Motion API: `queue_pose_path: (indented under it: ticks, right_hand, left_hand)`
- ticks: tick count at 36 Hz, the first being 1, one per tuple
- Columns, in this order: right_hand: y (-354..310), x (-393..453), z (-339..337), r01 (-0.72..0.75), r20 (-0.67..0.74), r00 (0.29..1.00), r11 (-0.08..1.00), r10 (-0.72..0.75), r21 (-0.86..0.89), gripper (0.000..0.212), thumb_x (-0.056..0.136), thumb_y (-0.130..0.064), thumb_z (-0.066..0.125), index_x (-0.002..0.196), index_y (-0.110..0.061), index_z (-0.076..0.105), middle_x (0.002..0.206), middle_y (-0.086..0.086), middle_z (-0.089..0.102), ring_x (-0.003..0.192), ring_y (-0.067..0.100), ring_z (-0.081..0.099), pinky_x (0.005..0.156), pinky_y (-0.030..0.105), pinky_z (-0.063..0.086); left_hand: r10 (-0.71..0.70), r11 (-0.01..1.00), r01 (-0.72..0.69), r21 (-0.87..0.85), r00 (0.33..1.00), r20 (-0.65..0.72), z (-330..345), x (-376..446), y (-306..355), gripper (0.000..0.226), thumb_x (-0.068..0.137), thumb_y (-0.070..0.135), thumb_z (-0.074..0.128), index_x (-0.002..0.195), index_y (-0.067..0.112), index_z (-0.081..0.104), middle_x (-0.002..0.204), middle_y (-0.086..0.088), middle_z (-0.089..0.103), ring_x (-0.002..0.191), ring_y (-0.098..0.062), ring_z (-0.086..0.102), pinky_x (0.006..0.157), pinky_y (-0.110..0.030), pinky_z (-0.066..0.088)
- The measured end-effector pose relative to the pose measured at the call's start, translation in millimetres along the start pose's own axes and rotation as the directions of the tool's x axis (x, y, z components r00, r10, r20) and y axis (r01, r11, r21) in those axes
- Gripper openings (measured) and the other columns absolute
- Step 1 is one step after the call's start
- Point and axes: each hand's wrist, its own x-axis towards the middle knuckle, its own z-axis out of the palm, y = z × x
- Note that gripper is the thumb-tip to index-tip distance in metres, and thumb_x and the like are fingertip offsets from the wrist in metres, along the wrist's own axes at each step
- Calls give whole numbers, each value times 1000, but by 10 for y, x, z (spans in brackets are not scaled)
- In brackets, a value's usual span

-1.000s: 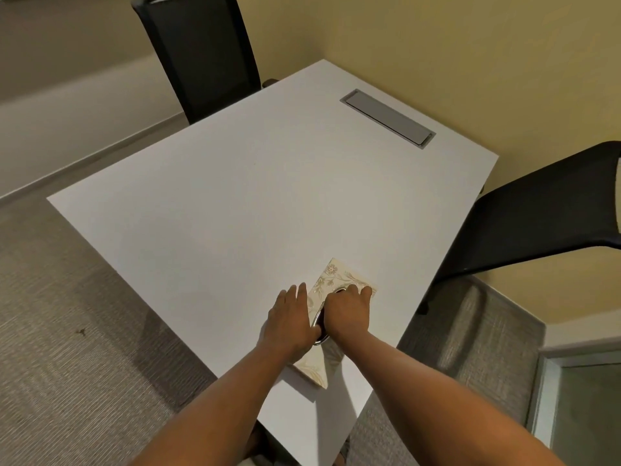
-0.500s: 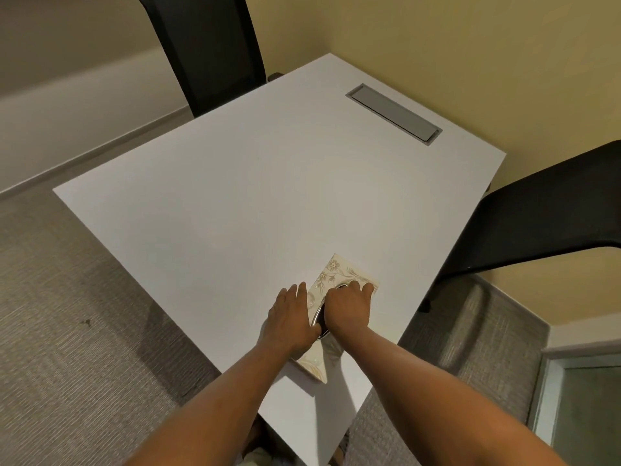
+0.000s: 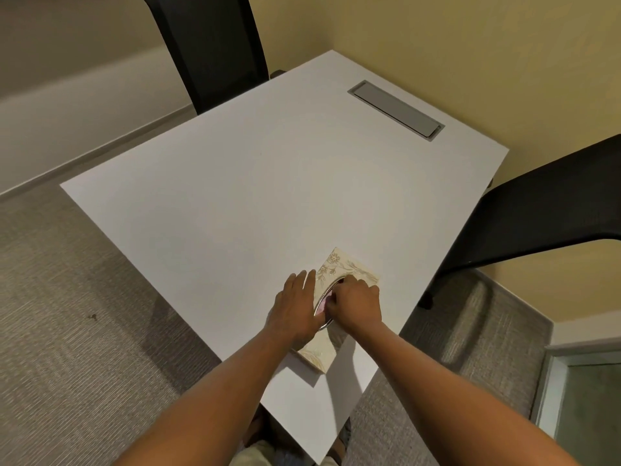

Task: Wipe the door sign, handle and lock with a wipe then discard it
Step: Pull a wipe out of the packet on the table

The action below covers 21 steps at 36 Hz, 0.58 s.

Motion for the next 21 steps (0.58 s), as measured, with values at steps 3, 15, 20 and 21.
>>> queue_pose_path:
  ticks: [3, 15, 20, 21]
  right_hand:
    - [50, -10, -71, 16, 0, 1000, 997, -16, 75, 25, 90, -30, 51, 98, -15, 70, 104, 7, 57, 89, 30, 61, 77, 38, 50]
    - [231, -44, -158, 47, -6, 999, 936, -48, 349, 17, 80, -32, 58, 86, -17, 64, 85, 3, 61, 75, 22, 56, 61, 32, 44]
    - [310, -74, -149, 42, -27, 999, 898, -34, 438, 23, 77, -34, 66, 68, -19, 51, 68, -4, 54, 61, 14, 47, 50, 29, 28]
    - [326, -84, -145, 36, -31, 999, 885, -25, 464, 25, 76, -34, 68, 67, -18, 50, 65, -4, 53, 59, 12, 45, 50, 29, 28]
  left_hand:
    - [46, 999, -46, 8, 999, -23, -11, 3, 31, 74, 102, 49, 44, 162, 17, 15, 168, -9, 17, 156, -29, 12, 119, -47, 27]
    - [148, 983, -147, 113, 989, -9, -38, 41, 30, 66, 99, 53, 46, 157, 25, 29, 169, -6, 12, 157, -29, 4, 118, -48, 29]
    - [158, 976, -160, 149, 987, 22, -34, 66, 45, 66, 98, 49, 51, 157, 29, 29, 170, -4, 9, 157, -27, 0, 119, -47, 26]
    - [158, 974, -160, 160, 987, 28, -37, 74, 52, 67, 98, 49, 52, 157, 29, 29, 170, -4, 8, 157, -27, 0, 119, -46, 26]
